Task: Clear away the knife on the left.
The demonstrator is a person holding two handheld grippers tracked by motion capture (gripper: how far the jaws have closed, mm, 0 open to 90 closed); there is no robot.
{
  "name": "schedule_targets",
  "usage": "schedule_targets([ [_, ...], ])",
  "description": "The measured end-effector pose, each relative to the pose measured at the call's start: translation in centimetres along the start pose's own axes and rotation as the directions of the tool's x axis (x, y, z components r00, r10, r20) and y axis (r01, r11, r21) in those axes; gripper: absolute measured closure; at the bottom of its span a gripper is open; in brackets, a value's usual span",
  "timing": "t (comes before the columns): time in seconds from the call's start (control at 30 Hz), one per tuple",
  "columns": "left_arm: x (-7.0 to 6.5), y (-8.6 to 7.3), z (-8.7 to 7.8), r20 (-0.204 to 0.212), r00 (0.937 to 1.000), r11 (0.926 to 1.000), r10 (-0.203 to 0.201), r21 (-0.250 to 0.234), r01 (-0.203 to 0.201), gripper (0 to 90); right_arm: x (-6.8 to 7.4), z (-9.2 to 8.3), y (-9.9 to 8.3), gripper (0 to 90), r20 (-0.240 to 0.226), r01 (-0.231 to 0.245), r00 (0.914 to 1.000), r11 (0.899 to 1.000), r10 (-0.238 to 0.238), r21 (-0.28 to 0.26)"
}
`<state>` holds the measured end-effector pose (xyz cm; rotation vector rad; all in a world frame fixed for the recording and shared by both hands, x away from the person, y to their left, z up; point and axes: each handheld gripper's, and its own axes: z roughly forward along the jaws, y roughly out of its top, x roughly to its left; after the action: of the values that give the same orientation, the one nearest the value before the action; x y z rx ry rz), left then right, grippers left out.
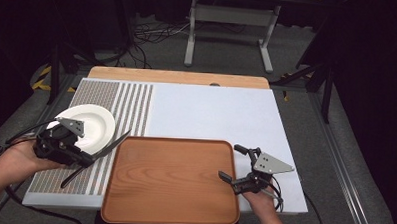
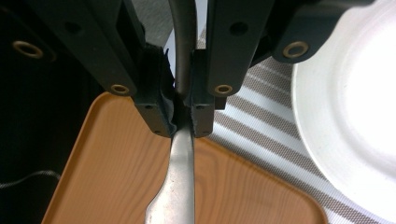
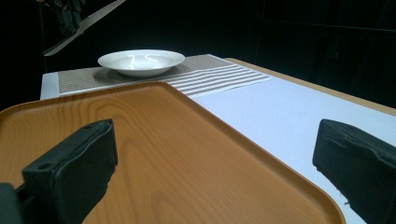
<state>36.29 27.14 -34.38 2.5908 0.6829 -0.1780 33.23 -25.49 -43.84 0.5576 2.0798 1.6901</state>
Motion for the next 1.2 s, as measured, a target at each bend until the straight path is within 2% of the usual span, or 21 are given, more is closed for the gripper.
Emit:
schedule_targets([
  [0.2,-0.5,0.9,0.7,0.025,0.9994,0.9992,-0.026,-0.030,0.026,80.5,0.0,0.0,0.0,0.4,0.000,0.001,1.0000,1.000,-0.001,0.000],
  [0.37,-0.7,1.6,1.5,0.044,0.9977,0.9985,-0.053,-0.011,0.053,80.4,0.0,0.0,0.1,0.4,0.001,0.001,1.0000,1.000,-0.001,-0.002],
  [0.57,-1.1,2.6,2.7,0.058,0.9947,0.9962,-0.086,-0.010,0.086,80.4,0.0,0.1,0.0,0.5,-0.004,-0.001,1.0000,1.000,0.001,0.002],
  [0.83,-1.9,3.7,4.4,0.083,0.9920,0.9951,-0.095,-0.020,0.097,80.4,-0.1,0.0,0.0,0.5,-0.001,-0.001,1.0000,1.000,0.001,-0.002],
  [1.0,-2.4,4.2,5.3,0.086,0.9882,0.9914,-0.127,-0.022,0.129,80.5,-0.1,0.0,0.0,0.4,-0.002,-0.003,1.0000,1.000,0.003,-0.003],
  [1.2,-2.7,4.6,6.3,0.102,0.9844,0.9892,-0.143,-0.018,0.146,80.4,0.0,0.0,0.0,0.4,-0.002,-0.001,1.0000,1.000,0.001,-0.004],
])
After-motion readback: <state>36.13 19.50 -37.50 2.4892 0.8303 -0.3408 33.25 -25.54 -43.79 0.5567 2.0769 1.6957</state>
